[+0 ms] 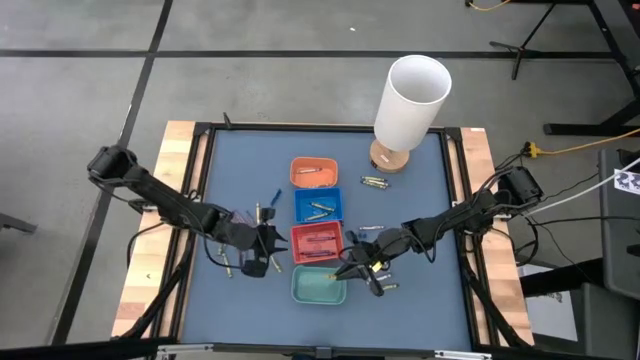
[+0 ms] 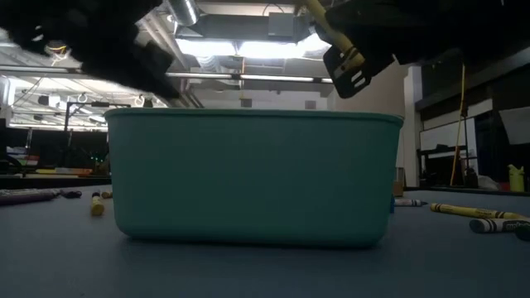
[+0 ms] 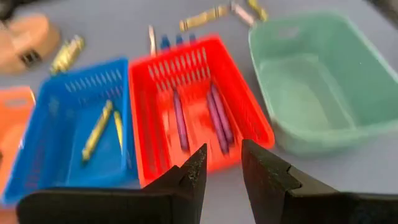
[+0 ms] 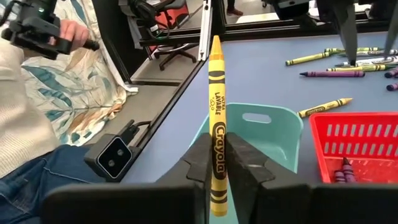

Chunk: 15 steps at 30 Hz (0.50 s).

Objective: Sort crayons
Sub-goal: Put the yellow crayon into the green bin

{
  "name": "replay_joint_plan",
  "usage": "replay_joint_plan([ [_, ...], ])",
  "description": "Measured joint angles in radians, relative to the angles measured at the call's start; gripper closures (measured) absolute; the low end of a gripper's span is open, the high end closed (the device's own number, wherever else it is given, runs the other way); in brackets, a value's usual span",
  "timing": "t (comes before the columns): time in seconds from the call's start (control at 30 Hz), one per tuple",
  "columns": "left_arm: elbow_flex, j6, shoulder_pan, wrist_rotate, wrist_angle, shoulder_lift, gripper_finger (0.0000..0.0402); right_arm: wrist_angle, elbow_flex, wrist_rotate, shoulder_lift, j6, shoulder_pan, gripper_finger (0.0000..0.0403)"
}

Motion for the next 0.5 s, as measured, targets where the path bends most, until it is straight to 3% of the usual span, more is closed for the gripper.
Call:
replay_joint_plan([
  [0.23, 0.000, -0.026, -0.033, 0.022, -0.106, -0.005, 0.0317, 0.000, 0.000, 0.020, 0.000, 0.000, 0.000, 0.0320],
  [0.5, 0.000, -0.026, -0.048, 0.106, -0.155, -0.004, 0.0317, 0.000, 0.000, 0.038, 0.000, -0.002, 0.000, 0.0316],
])
